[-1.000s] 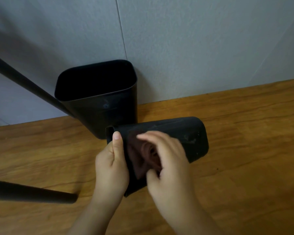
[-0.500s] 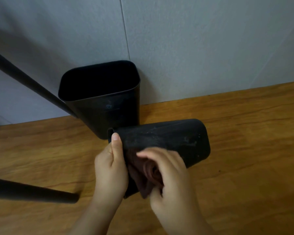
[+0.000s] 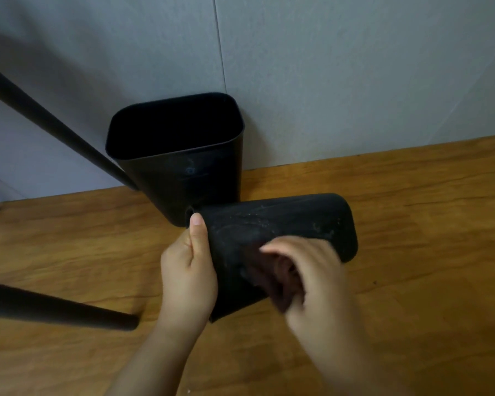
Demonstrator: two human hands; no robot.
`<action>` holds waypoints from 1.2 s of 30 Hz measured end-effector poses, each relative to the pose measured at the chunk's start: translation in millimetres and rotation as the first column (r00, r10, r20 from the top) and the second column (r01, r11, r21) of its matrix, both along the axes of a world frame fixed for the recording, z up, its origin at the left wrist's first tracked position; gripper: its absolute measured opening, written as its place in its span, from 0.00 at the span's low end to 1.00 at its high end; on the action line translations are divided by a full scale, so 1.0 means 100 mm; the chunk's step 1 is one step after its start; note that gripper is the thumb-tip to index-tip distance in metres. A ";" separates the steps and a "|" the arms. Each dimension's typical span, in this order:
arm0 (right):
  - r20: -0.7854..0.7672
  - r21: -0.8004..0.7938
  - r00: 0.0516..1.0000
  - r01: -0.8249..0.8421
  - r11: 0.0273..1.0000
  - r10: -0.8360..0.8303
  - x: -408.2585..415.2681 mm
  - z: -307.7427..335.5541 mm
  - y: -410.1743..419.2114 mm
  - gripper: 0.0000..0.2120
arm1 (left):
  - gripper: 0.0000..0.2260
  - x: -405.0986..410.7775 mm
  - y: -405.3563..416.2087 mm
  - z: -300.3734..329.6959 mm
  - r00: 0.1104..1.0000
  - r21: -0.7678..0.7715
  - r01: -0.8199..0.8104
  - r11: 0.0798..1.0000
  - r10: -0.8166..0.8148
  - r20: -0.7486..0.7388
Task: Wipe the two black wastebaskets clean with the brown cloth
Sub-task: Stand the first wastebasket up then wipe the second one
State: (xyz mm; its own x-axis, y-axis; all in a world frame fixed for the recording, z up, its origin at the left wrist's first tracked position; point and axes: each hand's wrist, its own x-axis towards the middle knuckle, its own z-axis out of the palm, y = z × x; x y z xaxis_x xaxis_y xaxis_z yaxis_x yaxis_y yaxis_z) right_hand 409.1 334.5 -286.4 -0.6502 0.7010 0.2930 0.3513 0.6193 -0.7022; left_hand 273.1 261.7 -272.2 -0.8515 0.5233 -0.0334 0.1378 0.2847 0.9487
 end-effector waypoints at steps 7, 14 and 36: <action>-0.081 -0.021 0.997 0.017 1.000 -0.018 -0.15 0.09 -0.16 0.25 | 0.32 0.01 0.03 0.04 0.998 0.007 0.016 1.000 -0.016 -0.060; -0.039 -0.043 0.997 0.061 0.997 -0.063 0.11 -0.17 0.14 0.18 | 0.31 -0.06 -0.04 -0.03 1.000 -0.021 0.001 1.000 -0.001 -0.029; -0.022 -0.073 0.988 0.152 0.986 -0.154 -0.06 -0.07 -0.05 0.27 | 0.23 -0.07 -0.06 0.01 0.996 -0.050 -0.049 0.998 0.052 0.068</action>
